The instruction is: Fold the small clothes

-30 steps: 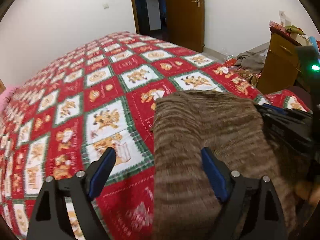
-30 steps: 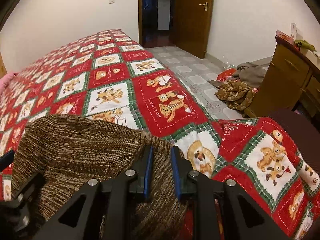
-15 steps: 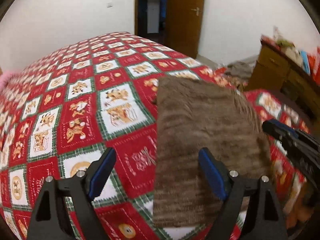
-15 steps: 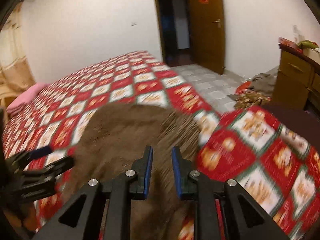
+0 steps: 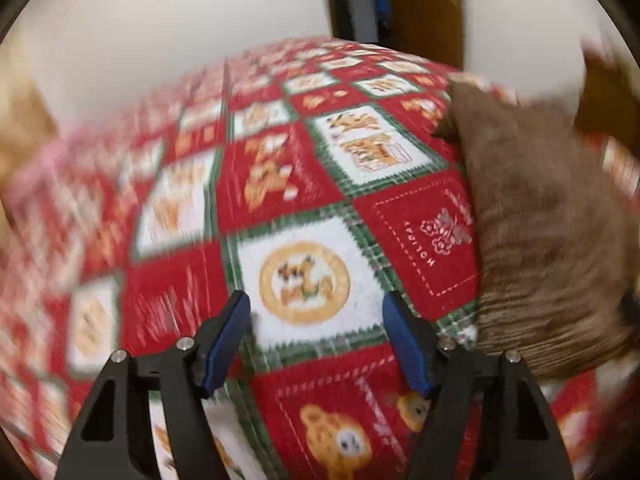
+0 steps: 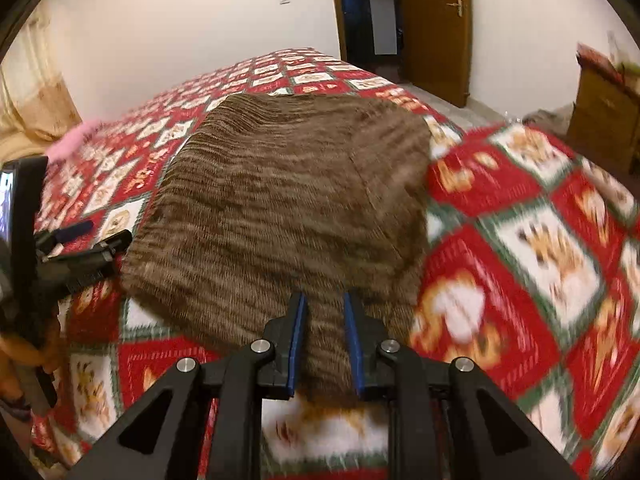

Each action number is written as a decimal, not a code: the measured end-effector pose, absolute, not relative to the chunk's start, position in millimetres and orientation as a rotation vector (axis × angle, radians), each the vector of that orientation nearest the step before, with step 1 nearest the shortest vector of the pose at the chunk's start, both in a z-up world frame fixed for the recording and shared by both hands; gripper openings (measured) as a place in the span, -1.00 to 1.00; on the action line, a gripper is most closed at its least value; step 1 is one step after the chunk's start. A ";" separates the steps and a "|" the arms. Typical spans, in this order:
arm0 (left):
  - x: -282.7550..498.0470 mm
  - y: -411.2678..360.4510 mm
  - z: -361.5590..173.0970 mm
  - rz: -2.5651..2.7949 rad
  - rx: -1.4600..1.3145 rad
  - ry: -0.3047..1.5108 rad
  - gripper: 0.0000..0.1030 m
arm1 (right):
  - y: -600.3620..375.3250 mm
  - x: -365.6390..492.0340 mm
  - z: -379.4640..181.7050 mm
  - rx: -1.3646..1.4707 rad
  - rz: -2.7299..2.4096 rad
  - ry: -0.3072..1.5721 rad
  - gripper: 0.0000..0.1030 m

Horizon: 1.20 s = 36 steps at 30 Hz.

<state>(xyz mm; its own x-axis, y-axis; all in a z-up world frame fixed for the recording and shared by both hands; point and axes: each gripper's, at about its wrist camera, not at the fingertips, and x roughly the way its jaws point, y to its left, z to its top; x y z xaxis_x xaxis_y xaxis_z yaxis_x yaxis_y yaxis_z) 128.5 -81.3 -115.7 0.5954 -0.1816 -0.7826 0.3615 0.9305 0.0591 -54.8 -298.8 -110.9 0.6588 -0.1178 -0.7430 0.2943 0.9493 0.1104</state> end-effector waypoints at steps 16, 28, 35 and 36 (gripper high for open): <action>57.6 -100.9 -57.4 -0.357 0.224 0.750 0.70 | -291.5 -81.9 -43.4 0.285 -0.218 0.775 -0.29; 9.7 -112.3 -10.7 -0.329 0.241 0.616 1.00 | -278.8 -134.4 9.7 0.221 -0.247 0.637 0.36; -13.6 -107.9 4.5 -0.325 0.225 0.598 1.00 | -275.5 -157.7 18.4 0.220 -0.280 0.601 0.37; -18.4 -107.0 7.6 -0.326 0.220 0.587 1.00 | -274.0 -165.5 21.0 0.198 -0.291 0.591 0.37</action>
<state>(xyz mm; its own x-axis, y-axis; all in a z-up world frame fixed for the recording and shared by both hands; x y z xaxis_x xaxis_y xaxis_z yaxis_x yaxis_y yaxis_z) -18.4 -107.0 7.6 0.7836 -0.2375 -0.5741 0.3613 0.9259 0.1101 -165.5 -274.0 21.0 0.7914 -0.2121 -0.5734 0.3247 0.9405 0.1002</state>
